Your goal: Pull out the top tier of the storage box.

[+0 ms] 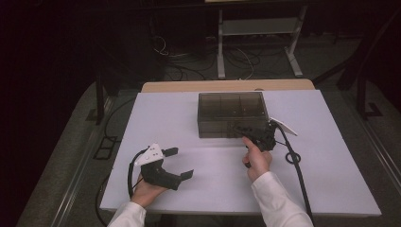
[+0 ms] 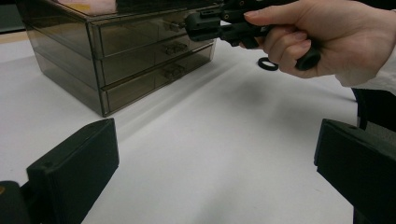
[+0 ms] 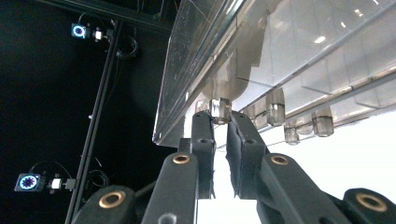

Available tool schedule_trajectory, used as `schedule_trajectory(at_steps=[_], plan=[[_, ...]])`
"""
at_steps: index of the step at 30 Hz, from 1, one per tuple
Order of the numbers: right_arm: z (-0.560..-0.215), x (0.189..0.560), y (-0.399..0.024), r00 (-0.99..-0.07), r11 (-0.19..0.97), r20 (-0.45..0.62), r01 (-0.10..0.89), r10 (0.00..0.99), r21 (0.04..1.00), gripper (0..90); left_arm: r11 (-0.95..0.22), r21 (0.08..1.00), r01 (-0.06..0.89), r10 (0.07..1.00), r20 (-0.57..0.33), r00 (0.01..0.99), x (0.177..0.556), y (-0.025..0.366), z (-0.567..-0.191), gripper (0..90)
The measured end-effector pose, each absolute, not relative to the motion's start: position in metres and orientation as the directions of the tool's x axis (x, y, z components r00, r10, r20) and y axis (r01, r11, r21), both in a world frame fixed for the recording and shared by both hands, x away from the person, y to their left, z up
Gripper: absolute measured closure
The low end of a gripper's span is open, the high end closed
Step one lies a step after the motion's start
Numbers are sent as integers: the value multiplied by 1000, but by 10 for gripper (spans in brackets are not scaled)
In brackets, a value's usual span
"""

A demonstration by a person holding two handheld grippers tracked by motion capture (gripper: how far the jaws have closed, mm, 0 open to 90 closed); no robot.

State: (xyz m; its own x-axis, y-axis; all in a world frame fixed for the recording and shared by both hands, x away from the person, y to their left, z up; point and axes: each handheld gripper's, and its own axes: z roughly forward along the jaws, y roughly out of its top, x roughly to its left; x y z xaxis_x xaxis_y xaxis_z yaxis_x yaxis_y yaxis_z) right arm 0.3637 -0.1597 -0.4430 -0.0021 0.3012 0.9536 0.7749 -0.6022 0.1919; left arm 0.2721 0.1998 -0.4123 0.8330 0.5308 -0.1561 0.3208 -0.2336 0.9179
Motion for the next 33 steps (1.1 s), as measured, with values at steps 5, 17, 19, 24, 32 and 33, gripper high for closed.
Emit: schedule_trajectory(at_steps=[5,17,19,24,32,33], plan=[[-442,362,-160,-5,-595,949,778,314,201,806,-232,918,320,531,-156,833,272,200,-412,0],[-440,358,-160,-9,-587,944,781,330,213,805,-234,918,321,532,-156,832,272,200,-412,0],[-442,356,-160,-4,-595,951,779,308,196,805,-238,917,321,530,-154,834,272,200,-413,0],[-442,353,-161,-3,-593,952,782,307,193,805,-239,917,320,530,-153,834,272,199,-413,0],[-442,347,-160,-10,-592,952,781,307,199,804,-240,916,321,531,-153,834,272,199,-413,0],[-442,347,-161,-10,-591,951,782,308,200,804,-239,916,321,530,-153,834,272,199,-413,0]])
